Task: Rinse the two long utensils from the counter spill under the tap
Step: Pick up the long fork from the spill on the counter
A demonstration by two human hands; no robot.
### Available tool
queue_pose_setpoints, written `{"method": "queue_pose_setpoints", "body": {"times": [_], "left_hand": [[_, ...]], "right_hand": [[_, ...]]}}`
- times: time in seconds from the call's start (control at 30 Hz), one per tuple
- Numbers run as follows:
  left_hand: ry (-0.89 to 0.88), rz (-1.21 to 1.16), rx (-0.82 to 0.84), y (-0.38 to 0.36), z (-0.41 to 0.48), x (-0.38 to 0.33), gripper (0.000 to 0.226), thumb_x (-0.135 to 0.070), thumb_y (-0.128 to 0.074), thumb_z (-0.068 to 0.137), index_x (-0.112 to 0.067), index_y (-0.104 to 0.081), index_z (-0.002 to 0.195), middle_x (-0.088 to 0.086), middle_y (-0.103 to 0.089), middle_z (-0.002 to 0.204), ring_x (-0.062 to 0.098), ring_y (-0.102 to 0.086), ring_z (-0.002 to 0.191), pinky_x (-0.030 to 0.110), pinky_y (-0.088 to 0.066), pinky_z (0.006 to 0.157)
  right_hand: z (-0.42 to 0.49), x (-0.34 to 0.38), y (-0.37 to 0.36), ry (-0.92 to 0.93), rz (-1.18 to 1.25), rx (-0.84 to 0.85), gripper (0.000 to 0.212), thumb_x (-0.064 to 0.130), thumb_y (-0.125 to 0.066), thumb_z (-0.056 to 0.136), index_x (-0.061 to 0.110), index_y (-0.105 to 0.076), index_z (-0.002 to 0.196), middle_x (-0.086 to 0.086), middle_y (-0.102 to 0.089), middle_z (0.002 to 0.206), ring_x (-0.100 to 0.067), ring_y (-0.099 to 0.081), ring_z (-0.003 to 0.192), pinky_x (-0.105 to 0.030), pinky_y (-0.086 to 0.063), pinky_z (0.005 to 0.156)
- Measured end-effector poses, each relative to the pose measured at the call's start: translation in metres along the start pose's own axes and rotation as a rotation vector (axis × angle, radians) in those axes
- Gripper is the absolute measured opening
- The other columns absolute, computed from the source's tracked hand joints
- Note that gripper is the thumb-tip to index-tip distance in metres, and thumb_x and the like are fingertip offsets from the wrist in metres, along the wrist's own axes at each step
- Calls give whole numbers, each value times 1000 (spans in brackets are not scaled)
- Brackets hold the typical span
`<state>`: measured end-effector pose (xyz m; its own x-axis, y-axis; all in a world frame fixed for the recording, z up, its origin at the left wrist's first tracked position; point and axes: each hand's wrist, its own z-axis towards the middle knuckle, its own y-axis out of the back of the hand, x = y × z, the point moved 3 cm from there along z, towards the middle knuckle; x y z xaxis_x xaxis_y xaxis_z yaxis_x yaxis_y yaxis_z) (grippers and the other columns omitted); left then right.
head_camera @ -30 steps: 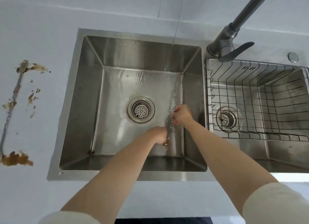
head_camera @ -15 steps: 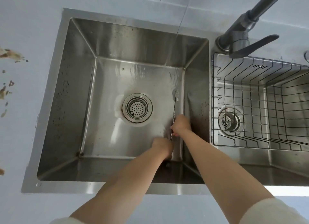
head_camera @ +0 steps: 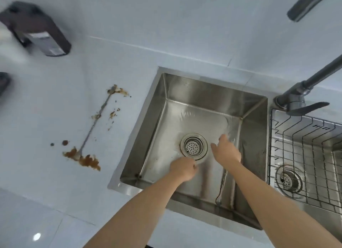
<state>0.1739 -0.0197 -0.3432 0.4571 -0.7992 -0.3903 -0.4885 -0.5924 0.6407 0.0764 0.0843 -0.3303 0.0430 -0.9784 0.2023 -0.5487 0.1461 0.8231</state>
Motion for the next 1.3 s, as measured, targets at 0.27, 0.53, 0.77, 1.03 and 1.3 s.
{"method": "queue_pose_setpoints", "body": {"times": [0.27,0.53,0.77,1.03,1.3], "left_hand": [[113,-92,-448,101,-74,72,28,-23,-41,93,-9,-64,101,11,-69,104,30,-62,97,36,-51,80],[364,-65,-663,158,-109,178,24,-19,-41,95,-7,-61,100,9,-66,102,24,-59,87,31,-47,71],[486,20,-540,156,-96,225,23,-14,-35,96,-7,-48,114,10,-56,115,23,-55,100,30,-45,75],[466,92,-495,158,-79,230,26,-1,-37,92,-6,-47,116,10,-54,117,23,-56,103,29,-47,79],[419,93,-485,153,-79,229,31,3,-37,90,-4,-45,119,12,-54,120,26,-57,107,30,-48,83]], "right_hand": [[-25,115,22,261,125,14,31,22,-39,95,1,-50,115,-17,-61,112,-28,-55,97,-31,-40,77],[-39,241,-8,353,403,226,15,9,-47,88,8,-48,73,-13,-52,82,-25,-52,72,-35,-45,64],[-46,279,-41,209,588,417,34,1,-43,92,14,-36,61,-7,-40,61,-18,-38,47,-18,-32,39],[-37,315,-45,144,700,394,37,-7,-47,85,15,-32,59,-8,-35,57,-15,-32,40,-22,-32,43],[-17,341,-48,70,727,307,30,-4,-53,84,6,-46,57,-8,-46,53,-25,-55,55,-33,-50,57]]}}
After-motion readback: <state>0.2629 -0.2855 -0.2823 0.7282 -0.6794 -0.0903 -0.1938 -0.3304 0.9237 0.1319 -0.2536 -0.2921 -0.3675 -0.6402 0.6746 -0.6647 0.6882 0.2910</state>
